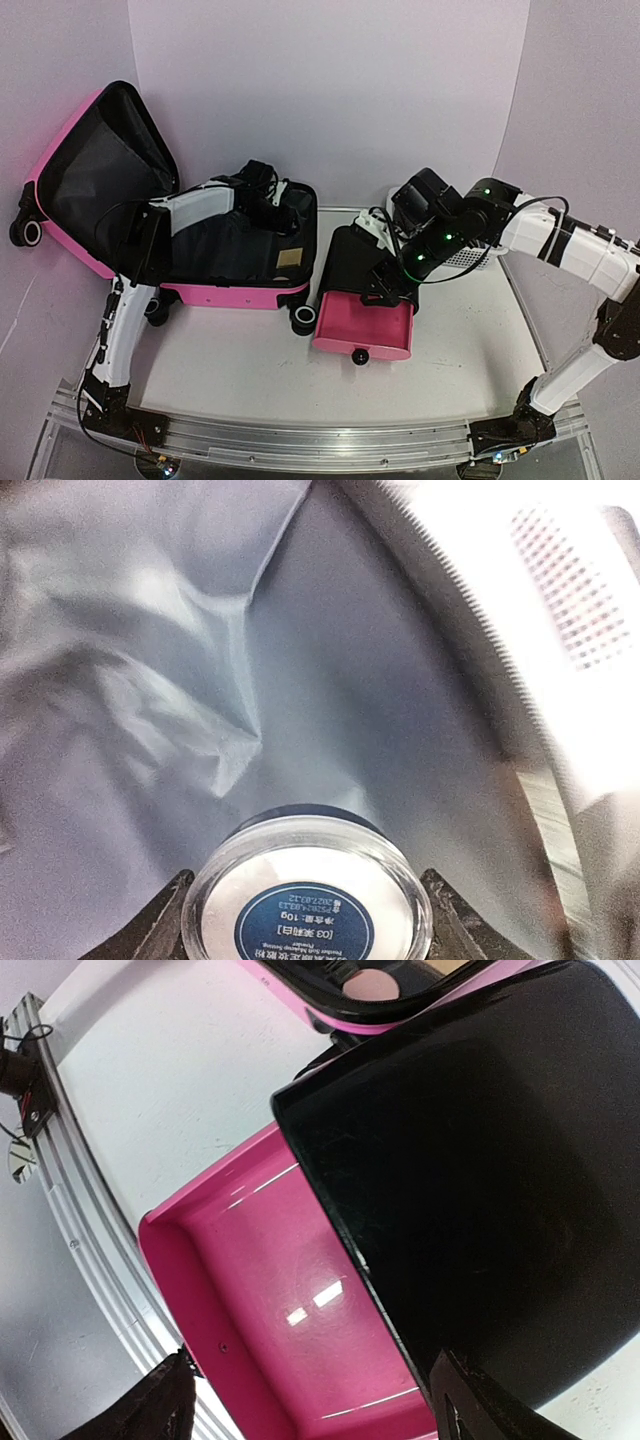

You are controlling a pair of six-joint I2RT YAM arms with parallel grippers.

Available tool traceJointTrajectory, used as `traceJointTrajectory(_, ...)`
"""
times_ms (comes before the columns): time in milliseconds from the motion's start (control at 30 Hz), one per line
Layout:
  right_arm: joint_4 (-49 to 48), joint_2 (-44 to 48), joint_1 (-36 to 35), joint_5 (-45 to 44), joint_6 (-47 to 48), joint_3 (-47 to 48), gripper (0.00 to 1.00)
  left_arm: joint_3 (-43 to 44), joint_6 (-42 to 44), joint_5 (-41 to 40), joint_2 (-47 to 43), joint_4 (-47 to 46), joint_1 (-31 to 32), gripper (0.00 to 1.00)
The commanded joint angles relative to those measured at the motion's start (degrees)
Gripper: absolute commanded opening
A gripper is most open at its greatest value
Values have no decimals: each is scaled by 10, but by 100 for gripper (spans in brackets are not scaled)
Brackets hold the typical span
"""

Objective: Open, take out, and arrange the luggage

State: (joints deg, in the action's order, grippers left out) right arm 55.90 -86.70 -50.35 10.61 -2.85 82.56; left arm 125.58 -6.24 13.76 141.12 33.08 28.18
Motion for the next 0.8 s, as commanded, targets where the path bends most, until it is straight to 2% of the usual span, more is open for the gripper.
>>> traceJointTrajectory(0, -40, 35, 1, -79, -22, -11, 84, -59, 25, 5, -178, -16, -1, 54)
traceJointTrajectory(167, -51, 52, 3, -234, -54, -25, 94, -191, 41, 116, -329, -17, 12, 54)
traceJointTrajectory(233, -52, 62, 14, -265, -64, -33, 98, -255, 100, 137, -406, -18, 42, 54)
traceJointTrajectory(433, -66, 93, 111, -197, -98, -56, 98, -395, 291, 161, -548, -26, 206, 55)
traceJointTrajectory(567, -83, 115, 139, -181, -94, -65, 98, -428, 334, 156, -550, -38, 272, 54)
traceJointTrajectory(767, -83, 135, 142, -181, -95, -72, 98, -400, 382, 122, -479, -33, 329, 53)
